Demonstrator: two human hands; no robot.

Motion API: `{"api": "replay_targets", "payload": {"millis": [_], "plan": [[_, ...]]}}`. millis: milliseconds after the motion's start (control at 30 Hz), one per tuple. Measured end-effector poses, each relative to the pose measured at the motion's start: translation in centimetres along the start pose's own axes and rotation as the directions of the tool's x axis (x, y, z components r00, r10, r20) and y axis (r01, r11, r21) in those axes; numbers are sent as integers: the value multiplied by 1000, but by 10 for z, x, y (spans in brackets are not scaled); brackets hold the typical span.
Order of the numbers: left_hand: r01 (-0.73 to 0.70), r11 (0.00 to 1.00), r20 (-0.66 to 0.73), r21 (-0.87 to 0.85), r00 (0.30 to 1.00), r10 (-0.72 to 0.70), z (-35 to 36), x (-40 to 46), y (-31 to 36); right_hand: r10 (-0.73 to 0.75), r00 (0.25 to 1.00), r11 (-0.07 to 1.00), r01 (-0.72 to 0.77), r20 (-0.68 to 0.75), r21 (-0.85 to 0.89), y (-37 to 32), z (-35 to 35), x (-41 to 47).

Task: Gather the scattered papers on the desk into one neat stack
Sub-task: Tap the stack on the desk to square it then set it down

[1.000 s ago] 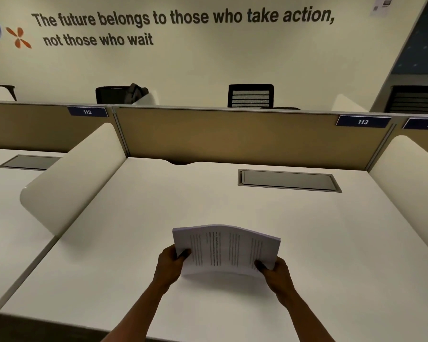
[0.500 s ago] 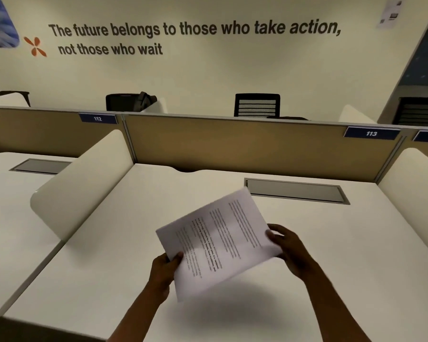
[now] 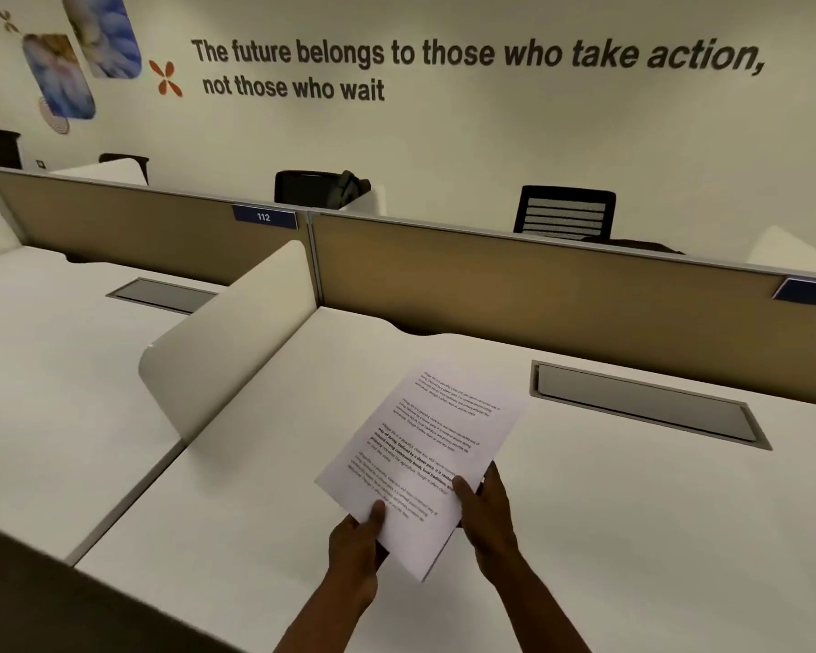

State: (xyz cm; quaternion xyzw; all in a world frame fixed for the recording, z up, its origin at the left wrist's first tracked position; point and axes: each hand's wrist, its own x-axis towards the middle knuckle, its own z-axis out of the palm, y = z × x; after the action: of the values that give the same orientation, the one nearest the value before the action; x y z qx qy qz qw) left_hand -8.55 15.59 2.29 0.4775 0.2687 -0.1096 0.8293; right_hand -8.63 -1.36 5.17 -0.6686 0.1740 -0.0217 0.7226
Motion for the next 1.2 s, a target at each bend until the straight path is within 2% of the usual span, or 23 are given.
{"api": "replay_targets", "payload": {"millis": [167, 233, 300, 333, 367, 433, 533, 600, 767, 967, 1200], "plan": [[-18, 1000, 1, 5, 1000, 18, -17, 54, 45, 19, 998, 1000, -20, 52, 19, -6, 37, 55], [-23, 999, -57, 36, 998, 25, -28, 90, 76, 19, 998, 998, -22, 65, 53, -16, 54, 81], [-38, 971, -159, 235, 984, 77, -36, 125, 118, 26, 996, 997, -32, 86, 68, -27, 75, 110], [-63, 918, -185, 393, 972, 146, -38, 142, 141, 31, 994, 997, -38, 104, 69, -32, 87, 125], [-93, 836, -182, 541, 957, 225, -38, 159, 165, 37, 992, 997, -45, 124, 65, -38, 99, 141], [-173, 688, -71, 705, 948, 311, -38, 195, 211, 53, 985, 997, -60, 165, 41, -48, 125, 172], [-259, 631, 155, 731, 964, 216, -31, 242, 274, 77, 975, 997, -81, 208, 9, -61, 168, 217], [-291, 603, 204, 743, 956, 210, -24, 272, 303, 92, 974, 995, -95, 206, 7, -63, 194, 247], [-300, 419, 179, 857, 936, 303, -17, 341, 328, 144, 982, 987, -133, 122, -94, -46, 247, 313], [-293, 391, 134, 872, 913, 386, -24, 409, 323, 240, 968, 954, -219, 79, -206, -17, 293, 374], [-232, 349, 90, 908, 921, 378, -25, 471, 312, 263, 954, 917, -293, -142, -270, 5, 320, 424]]}}
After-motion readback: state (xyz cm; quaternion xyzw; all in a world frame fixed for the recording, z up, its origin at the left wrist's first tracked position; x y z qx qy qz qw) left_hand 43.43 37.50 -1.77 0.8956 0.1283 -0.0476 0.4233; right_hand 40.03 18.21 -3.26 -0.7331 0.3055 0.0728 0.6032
